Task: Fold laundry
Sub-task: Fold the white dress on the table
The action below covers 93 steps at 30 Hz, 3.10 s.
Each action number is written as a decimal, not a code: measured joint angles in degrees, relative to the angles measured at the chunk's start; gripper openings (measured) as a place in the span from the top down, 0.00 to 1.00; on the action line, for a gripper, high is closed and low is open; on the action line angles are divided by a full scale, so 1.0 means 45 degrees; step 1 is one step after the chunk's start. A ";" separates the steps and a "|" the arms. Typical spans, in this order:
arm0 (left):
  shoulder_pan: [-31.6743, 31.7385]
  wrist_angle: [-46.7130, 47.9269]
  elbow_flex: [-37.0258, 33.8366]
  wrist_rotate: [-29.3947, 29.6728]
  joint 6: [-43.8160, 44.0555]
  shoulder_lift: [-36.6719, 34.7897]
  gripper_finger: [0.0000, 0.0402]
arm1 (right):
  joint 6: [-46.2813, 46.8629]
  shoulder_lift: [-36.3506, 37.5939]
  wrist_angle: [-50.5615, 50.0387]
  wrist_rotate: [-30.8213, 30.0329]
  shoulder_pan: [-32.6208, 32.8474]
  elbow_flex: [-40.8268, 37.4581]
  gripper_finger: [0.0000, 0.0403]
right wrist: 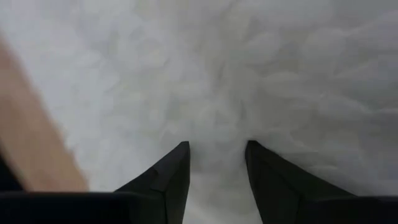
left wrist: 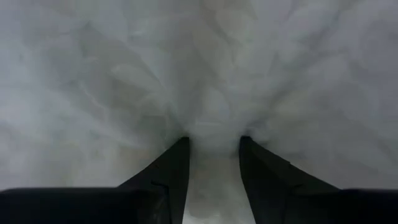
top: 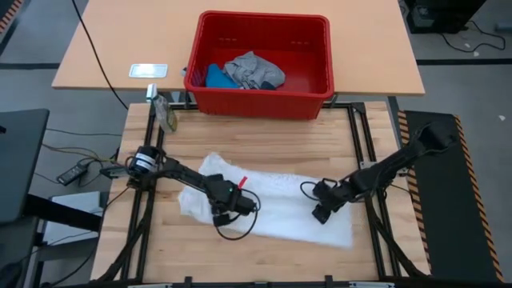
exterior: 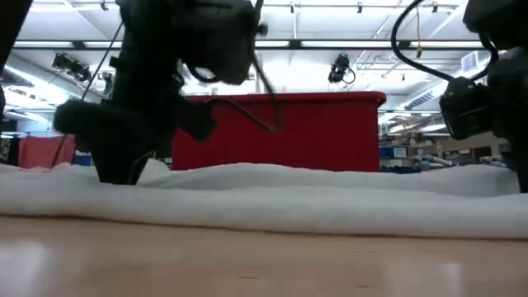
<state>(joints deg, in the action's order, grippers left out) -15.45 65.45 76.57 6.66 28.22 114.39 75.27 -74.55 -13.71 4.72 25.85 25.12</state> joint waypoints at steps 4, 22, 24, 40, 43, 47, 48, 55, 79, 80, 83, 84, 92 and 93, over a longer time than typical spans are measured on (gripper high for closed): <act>0.0587 0.0747 -0.0047 0.1996 -0.2477 -0.0097 0.65 | 0.0701 -0.1479 0.3797 0.0315 0.0162 0.0039 0.59; 0.3813 -0.2021 0.0188 0.1361 -0.2554 -0.4178 0.65 | -0.3361 -0.1048 0.5451 0.0401 -0.1785 0.1860 0.59; 0.3192 -0.2450 0.0191 0.1353 -0.1885 -0.4632 0.65 | -0.4277 -0.0454 0.4262 0.0124 -0.1897 0.1870 0.59; -0.2338 -1.1385 0.0176 0.1444 -0.2222 -0.1558 0.65 | -0.6824 -0.1038 -0.0977 -0.0379 -0.0789 0.1870 0.59; -0.2941 -1.1476 0.0181 0.1730 -0.1991 -0.1079 0.65 | -0.5305 -0.1859 -0.0231 -0.0537 0.0088 0.1926 0.59; -0.3464 -1.1296 0.0176 0.1844 -0.1535 -0.0830 0.65 | -0.3060 -0.2953 0.2460 -0.0752 0.1261 0.1932 0.60; -0.3606 -1.1307 0.0176 0.1859 -0.1404 -0.0830 0.65 | -0.2511 -0.3214 0.3230 -0.0942 0.1437 0.1955 0.60; -0.5246 -1.0636 0.0176 0.1779 -0.1834 -0.0830 0.60 | -0.2137 -0.5046 0.5341 -0.1455 0.1745 0.4024 0.65; -0.6056 -1.0997 0.0194 0.3574 -0.5809 0.0589 0.32 | -1.7753 -0.5079 -0.7217 -0.3103 0.3769 0.9751 0.46; -0.5986 -1.0986 0.0186 0.3614 -0.5813 0.0650 0.32 | -1.8064 -0.5088 -0.7332 -0.3107 0.3763 0.9611 0.44; -0.5732 -1.1245 0.0186 0.3592 -0.6052 0.0995 0.32 | -1.9556 -0.5084 -0.7364 -0.3147 0.3714 0.9098 0.38; -0.5694 -1.1315 0.0186 0.3525 -0.6268 0.1134 0.32 | -2.0031 -0.5084 -0.7321 -0.3219 0.3667 0.8896 0.37; -0.5627 -1.1467 0.0230 0.3262 -0.6792 0.1356 0.33 | -2.2600 -0.5088 -0.5480 -0.3500 0.2725 0.7460 0.30; -0.5618 -1.1458 0.0230 0.3238 -0.6661 0.1356 0.34 | -2.2942 -0.5088 -0.5119 -0.3480 0.2602 0.7376 0.30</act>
<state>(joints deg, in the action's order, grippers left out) -40.73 13.89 77.60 21.24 -1.75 120.49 -27.97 -97.45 -36.75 -10.93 37.56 58.32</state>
